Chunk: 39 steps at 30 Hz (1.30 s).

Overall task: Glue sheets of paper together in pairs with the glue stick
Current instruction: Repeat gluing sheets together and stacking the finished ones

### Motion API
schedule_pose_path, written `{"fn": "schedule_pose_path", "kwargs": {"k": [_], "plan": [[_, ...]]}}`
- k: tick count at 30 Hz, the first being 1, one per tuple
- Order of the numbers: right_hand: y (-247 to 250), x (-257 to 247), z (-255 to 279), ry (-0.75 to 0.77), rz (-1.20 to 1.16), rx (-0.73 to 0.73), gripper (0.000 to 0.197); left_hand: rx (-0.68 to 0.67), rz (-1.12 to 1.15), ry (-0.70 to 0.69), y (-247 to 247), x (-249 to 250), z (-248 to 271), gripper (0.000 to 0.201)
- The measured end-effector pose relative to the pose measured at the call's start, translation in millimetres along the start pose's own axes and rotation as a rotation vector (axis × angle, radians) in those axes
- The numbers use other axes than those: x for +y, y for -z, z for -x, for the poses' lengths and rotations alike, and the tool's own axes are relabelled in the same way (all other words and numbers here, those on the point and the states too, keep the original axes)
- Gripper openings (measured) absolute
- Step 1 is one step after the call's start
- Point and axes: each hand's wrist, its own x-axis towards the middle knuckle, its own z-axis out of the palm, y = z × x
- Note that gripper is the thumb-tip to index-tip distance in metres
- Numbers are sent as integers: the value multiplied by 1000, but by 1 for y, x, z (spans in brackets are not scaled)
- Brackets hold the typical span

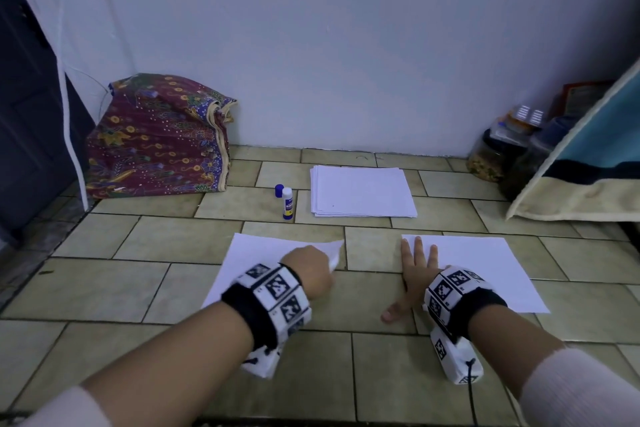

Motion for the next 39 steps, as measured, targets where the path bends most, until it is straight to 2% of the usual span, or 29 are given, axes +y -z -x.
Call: {"fn": "schedule_pose_path", "kwargs": {"k": [1,3,5,7,12,15,19,22,24,27,31,34,39], "plan": [[0,0,-1,2,0,-6,155,-10,-12,-4,-5,10,-3,41],[2,0,-3,-8,19,-15,157,-38,-70,-7,-11,20,-7,63],[3,-2,-5,-27,47,-6,158,-48,-120,-18,-13,19,-13,78],[6,-4,-4,-33,45,6,156,-80,-146,-68,-9,9,-15,78],[21,-4,-3,-24,22,113,133,-91,-183,-165,-7,-19,-21,88],[34,-3,-4,-29,-4,141,121,-72,-175,-156,-11,-25,-22,91],[59,-7,0,-21,8,204,113,-107,-145,-74,-14,-25,-19,94],[80,-28,-4,100,-128,352,109,-163,-144,-49,-15,-28,-21,99],[92,-51,-11,256,-290,395,91,-180,-142,-81,-16,-34,-23,100],[103,-91,-24,414,-432,335,61,-202,-108,-92,-21,-42,-30,100],[104,-136,-44,485,-462,273,52,-255,-137,-92,-27,-46,-40,120],[101,-159,-55,498,-495,261,48,-252,-107,-101,-26,-48,-39,104],[98,-169,-60,479,-431,277,35,-226,-94,-95,-26,-47,-36,98]]}}
